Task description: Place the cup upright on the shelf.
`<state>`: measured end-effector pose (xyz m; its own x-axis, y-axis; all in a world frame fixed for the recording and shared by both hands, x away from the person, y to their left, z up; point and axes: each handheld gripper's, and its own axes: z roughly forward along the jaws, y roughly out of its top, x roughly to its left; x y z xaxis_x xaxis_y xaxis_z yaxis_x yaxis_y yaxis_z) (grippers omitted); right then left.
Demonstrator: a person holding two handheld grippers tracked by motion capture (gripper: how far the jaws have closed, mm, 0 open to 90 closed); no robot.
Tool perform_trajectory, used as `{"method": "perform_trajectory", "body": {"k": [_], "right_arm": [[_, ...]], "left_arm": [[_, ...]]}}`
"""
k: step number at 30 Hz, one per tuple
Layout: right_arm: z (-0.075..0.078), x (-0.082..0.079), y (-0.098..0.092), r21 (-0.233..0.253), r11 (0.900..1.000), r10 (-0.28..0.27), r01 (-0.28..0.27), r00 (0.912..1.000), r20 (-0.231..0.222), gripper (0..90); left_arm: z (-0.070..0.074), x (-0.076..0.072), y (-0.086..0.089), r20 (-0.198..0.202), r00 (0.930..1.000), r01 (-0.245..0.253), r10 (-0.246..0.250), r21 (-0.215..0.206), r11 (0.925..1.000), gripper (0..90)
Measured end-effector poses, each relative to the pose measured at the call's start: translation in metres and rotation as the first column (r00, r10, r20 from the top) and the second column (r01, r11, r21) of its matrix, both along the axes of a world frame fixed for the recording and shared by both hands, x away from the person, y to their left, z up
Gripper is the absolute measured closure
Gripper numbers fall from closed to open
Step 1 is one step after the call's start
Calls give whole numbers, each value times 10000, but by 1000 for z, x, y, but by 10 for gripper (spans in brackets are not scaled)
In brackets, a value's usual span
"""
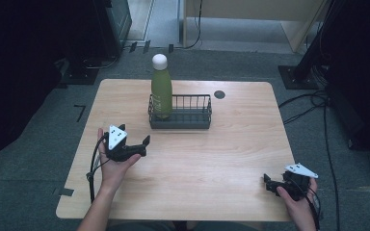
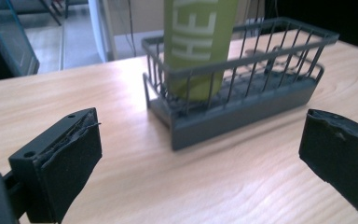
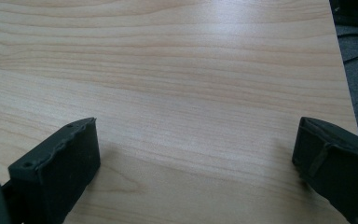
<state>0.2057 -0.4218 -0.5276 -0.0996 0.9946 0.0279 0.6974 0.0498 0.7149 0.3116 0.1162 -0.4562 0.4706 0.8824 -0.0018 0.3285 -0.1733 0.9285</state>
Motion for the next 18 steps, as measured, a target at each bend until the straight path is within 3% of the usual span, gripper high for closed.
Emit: {"method": "perform_trajectory", "body": {"k": [11, 18], "right_arm": [[0, 0, 0, -12, 10000, 0, 0, 10000, -8, 4], [0, 0, 0, -15, 10000, -1, 1, 10000, -6, 3]], "left_arm": [[-20, -20, 27, -603, 9972, -428, 433, 94, 9990, 0], [-31, -35, 47, -1027, 9909, -810, 868, 596, 9949, 0]]}}
